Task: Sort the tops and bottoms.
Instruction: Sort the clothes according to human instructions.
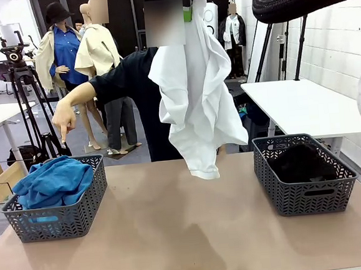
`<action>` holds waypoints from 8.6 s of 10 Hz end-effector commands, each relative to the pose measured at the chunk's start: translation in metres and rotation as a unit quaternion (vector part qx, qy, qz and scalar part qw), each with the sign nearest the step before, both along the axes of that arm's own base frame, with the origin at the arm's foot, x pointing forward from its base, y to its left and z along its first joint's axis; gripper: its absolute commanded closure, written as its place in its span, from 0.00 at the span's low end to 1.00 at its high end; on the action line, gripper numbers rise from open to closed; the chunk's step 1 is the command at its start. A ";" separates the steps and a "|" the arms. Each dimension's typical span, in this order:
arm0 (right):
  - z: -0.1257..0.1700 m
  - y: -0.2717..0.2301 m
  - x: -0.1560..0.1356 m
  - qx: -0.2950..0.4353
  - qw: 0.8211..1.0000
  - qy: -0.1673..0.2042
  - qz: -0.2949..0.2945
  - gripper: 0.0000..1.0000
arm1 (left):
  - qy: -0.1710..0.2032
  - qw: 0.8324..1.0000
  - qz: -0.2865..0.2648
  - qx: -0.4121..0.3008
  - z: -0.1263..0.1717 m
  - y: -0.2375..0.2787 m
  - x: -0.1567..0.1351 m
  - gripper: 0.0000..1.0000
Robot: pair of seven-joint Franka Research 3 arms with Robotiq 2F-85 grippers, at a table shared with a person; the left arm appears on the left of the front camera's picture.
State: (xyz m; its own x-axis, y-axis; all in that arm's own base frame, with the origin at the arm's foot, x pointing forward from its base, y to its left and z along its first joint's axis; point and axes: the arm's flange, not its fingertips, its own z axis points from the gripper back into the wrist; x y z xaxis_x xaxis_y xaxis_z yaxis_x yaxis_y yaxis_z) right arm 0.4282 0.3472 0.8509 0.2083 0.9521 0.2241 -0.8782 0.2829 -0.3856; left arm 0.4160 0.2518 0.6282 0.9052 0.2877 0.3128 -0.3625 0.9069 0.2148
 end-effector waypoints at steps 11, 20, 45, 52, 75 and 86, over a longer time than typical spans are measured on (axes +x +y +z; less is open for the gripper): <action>0.065 0.158 0.074 0.026 0.997 -0.058 0.039 1.00 | 0.003 1.000 0.000 0.006 0.000 0.001 -0.002 0.00; 0.171 0.418 0.127 0.273 0.941 -0.177 -0.090 1.00 | 0.003 1.000 0.000 0.006 0.000 0.001 -0.002 0.00; 0.024 0.645 0.127 0.461 0.869 -0.180 -0.021 1.00 | 0.003 1.000 0.000 0.006 0.000 0.001 -0.002 0.00; -0.160 0.662 0.141 0.318 0.948 -0.023 0.005 1.00 | 0.003 1.000 0.000 0.006 0.000 0.001 -0.002 0.00; -0.169 0.507 0.139 0.187 0.981 0.018 -0.054 0.00 | 0.003 1.000 0.000 0.006 0.000 0.001 -0.002 0.00; -0.152 0.070 -0.028 -0.226 0.929 0.155 -0.249 0.00 | 0.003 1.000 0.000 0.006 0.000 0.001 -0.002 0.00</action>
